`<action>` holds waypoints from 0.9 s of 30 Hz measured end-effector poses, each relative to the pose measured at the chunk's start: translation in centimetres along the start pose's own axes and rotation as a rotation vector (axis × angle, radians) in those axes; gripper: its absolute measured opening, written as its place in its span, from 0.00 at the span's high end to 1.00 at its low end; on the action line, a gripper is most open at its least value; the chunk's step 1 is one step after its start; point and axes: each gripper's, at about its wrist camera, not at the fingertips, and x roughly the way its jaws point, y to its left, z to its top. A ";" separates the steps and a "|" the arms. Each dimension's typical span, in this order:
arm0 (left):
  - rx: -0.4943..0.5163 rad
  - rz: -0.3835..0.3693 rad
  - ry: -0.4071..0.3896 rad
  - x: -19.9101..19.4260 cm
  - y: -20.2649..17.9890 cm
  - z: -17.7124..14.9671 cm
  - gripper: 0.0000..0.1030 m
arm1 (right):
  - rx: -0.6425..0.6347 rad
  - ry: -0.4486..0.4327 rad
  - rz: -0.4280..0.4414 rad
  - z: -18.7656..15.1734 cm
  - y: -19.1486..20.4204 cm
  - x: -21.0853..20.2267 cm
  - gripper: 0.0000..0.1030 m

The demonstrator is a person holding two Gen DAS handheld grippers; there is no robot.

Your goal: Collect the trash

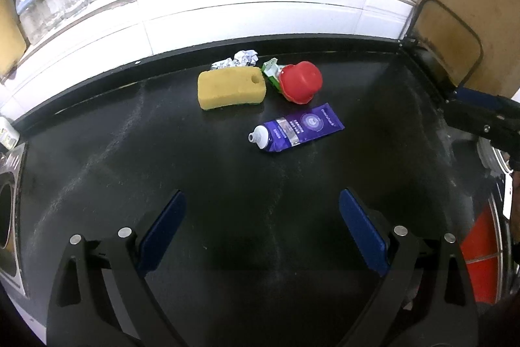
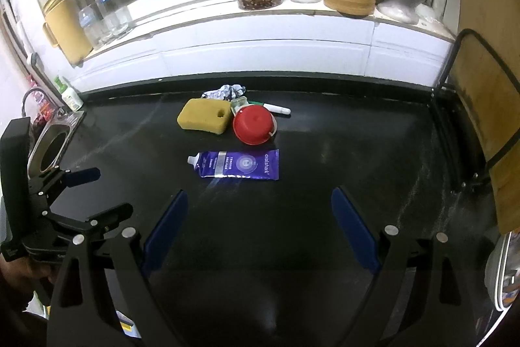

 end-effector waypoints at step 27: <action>-0.138 0.168 0.018 4.2 2.7 -1.7 0.10 | 0.073 0.119 -0.083 -3.0 -3.4 7.3 0.08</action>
